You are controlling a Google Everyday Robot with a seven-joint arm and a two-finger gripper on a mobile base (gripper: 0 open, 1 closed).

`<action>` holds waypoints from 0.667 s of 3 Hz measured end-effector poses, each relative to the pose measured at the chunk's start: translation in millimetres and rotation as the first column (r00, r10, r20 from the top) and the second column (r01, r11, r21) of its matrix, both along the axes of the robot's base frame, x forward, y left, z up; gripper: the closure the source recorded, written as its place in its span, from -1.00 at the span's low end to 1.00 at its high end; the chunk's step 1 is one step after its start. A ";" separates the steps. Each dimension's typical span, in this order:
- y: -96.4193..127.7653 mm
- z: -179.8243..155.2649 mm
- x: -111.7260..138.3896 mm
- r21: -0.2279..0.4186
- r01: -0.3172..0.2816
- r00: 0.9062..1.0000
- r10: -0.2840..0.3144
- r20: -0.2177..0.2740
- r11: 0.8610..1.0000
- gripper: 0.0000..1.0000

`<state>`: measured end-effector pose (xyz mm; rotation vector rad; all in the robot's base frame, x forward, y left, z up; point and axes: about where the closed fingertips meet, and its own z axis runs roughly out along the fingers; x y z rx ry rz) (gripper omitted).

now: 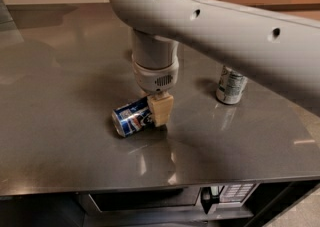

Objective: Pick pepsi can

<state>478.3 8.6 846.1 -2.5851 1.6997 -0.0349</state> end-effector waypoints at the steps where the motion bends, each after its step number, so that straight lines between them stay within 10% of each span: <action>1: -12.8 21.1 4.8 0.014 -0.006 1.000 0.006 0.004 1.000 0.74; 2: -21.4 48.4 6.8 0.041 -0.029 0.999 0.028 0.015 0.999 1.00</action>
Offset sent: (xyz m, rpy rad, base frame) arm 0.0033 -0.0381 0.0826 0.0532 -0.0034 0.0545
